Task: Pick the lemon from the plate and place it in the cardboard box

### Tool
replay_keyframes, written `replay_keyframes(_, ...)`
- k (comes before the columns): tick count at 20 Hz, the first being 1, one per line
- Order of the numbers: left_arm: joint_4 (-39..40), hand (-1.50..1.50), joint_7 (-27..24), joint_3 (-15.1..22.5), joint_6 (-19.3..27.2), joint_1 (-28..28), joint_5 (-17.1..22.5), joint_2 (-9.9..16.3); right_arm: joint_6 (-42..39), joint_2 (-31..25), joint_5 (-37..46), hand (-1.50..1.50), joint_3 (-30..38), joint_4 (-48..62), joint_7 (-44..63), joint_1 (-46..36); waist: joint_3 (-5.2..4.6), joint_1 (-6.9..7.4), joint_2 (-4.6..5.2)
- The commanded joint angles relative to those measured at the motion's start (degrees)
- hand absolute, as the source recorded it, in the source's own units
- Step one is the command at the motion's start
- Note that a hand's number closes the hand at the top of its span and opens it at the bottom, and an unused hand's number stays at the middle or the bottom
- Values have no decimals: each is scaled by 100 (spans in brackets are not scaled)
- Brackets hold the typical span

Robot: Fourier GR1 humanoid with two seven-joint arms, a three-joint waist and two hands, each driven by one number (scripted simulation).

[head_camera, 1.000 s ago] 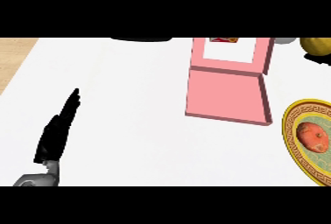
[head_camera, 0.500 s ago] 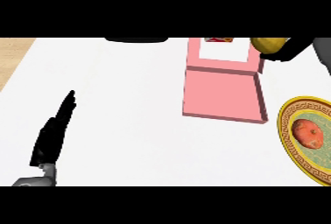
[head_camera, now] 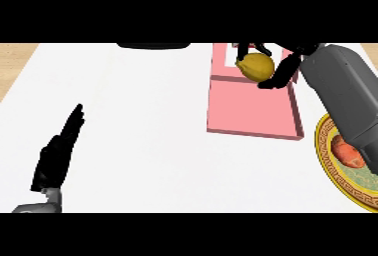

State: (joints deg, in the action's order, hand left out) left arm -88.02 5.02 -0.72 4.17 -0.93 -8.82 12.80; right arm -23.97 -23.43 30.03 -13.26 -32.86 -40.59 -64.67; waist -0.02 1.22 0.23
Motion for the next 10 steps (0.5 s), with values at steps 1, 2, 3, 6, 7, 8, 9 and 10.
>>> replay_keyframes(1,-63,0,200,88,22,-168,-96,-67,135,699,150,-150,-67,494,232,-50,3,43,24)
replay_keyframes(2,-236,0,-64,53,-20,174,-61,-26,69,636,181,-150,-75,505,175,76,2,29,7)
replay_keyframes(3,306,0,35,-123,-107,-359,6,64,336,829,246,-150,-107,481,121,211,1,-27,16)
replay_keyframes(6,-103,0,-4,24,27,76,-145,-71,197,1112,127,-150,119,675,303,-30,3,18,7)
replay_keyframes(7,-137,0,-89,-14,-8,166,-126,-46,9,818,109,-150,228,833,9,-33,3,14,9)
replay_keyframes(8,-388,0,259,-69,-98,225,-20,21,-215,725,-83,-150,371,640,20,21,4,-15,-9)
replay_keyframes(9,12,0,-208,-168,-88,129,14,21,102,1031,-192,-150,467,776,6,212,2,-6,10)
replay_keyframes(10,113,0,-74,-41,-40,20,-70,-85,57,1014,-453,-150,787,983,176,-33,3,22,32)
